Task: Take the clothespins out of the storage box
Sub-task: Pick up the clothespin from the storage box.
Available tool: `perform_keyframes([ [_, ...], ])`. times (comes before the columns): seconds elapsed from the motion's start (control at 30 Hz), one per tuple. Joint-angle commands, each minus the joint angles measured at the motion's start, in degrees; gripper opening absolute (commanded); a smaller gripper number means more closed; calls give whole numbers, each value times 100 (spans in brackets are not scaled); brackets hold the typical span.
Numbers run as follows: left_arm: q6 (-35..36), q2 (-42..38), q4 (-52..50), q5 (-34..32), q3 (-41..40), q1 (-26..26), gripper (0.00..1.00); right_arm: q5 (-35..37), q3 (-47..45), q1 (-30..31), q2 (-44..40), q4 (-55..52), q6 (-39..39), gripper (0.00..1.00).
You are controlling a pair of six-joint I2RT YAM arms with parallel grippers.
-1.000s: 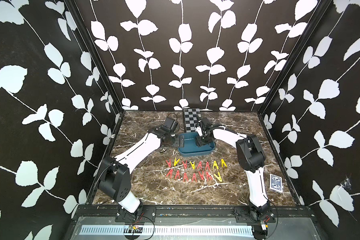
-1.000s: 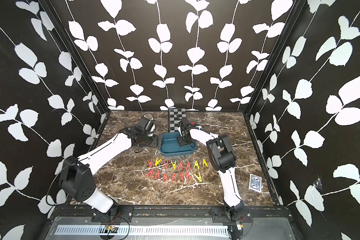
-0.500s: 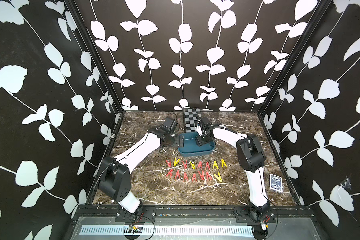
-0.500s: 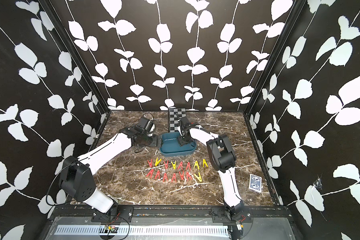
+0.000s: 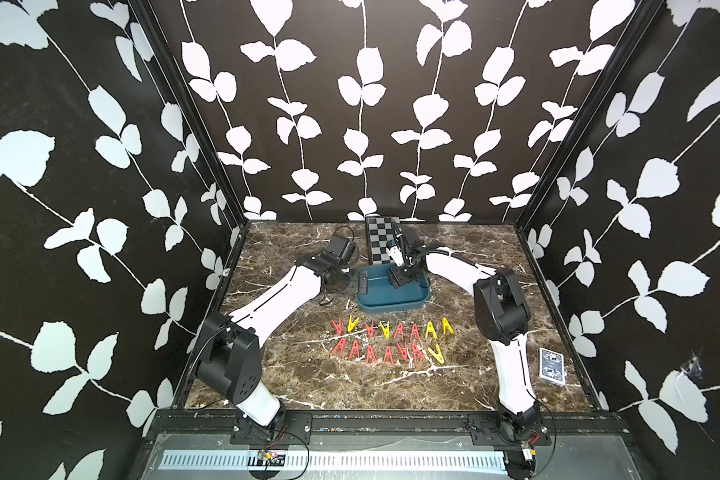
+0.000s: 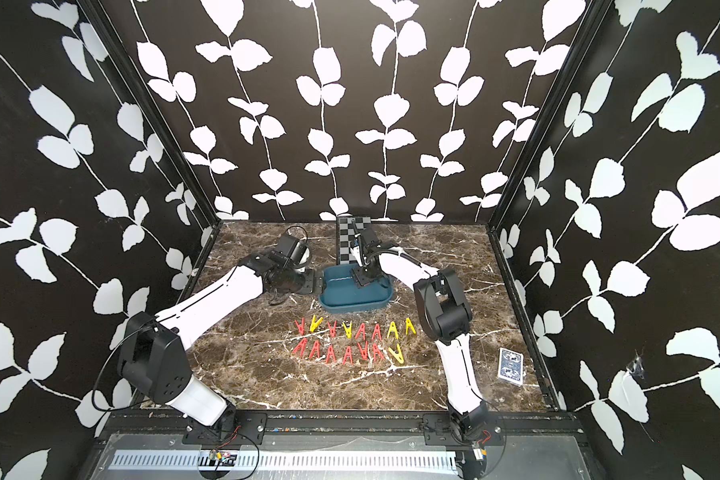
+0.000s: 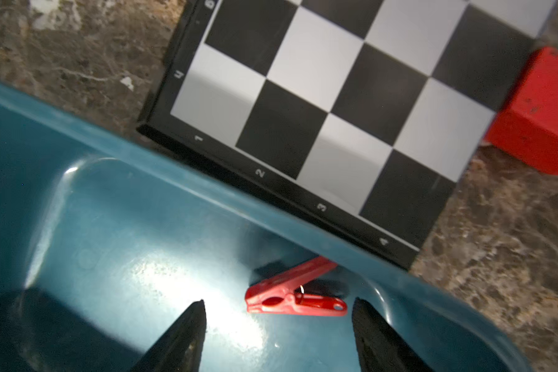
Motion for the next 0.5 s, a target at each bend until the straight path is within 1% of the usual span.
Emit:
perform_keyframes([
  [0.0,44,-112,-143,-53,44,27,99,-244,36,-45,196,-99,-124,72],
  [0.17,51,-133,-145,-53,21,38,99,-369,-59,-40,215,-115,-98,72],
  [0.4,31,-168,-108,-36,-45,39,99,-455,-352,-21,-64,6,76,72],
  [0.47,16,-177,-71,-13,-71,37,99,-427,-446,-12,-108,62,96,70],
])
